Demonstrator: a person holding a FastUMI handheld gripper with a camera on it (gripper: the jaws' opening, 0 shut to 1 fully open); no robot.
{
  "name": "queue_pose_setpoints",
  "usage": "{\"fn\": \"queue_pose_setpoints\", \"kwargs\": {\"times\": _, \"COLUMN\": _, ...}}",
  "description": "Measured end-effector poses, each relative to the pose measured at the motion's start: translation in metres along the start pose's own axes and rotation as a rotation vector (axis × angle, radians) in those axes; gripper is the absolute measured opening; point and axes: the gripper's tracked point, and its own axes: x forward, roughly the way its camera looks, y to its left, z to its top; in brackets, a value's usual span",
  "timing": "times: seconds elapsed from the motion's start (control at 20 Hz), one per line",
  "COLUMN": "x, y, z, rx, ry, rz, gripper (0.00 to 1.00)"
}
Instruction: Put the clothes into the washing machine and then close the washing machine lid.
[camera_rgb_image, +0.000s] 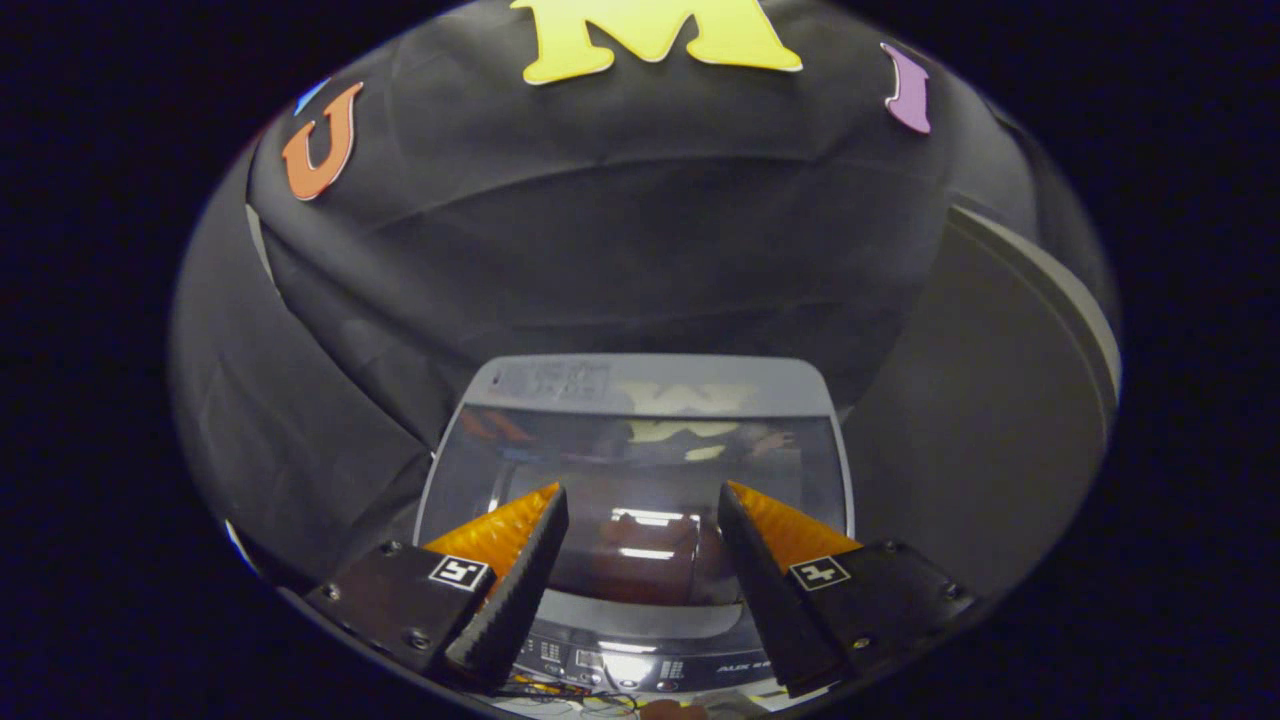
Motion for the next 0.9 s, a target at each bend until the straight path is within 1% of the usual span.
{"fn": "queue_pose_setpoints", "kwargs": {"times": 0.2, "x": -0.005, "y": -0.003, "z": -0.017, "rx": -0.006, "ry": 0.019, "rz": 0.001, "gripper": 0.94}}
{"fn": "queue_pose_setpoints", "kwargs": {"times": 0.45, "x": -0.024, "y": -0.008, "z": -0.004, "rx": -0.04, "ry": -0.055, "rz": -0.001, "gripper": 0.94}}
{"fn": "queue_pose_setpoints", "kwargs": {"times": 0.65, "x": -0.076, "y": -0.014, "z": 0.004, "rx": -0.095, "ry": -0.173, "rz": 0.021, "gripper": 0.94}}
{"fn": "queue_pose_setpoints", "kwargs": {"times": 0.75, "x": -0.111, "y": -0.022, "z": -0.006, "rx": -0.109, "ry": -0.23, "rz": 0.03, "gripper": 0.94}}
{"fn": "queue_pose_setpoints", "kwargs": {"times": 0.9, "x": -0.176, "y": -0.039, "z": -0.035, "rx": -0.098, "ry": -0.315, "rz": 0.043, "gripper": 0.94}}
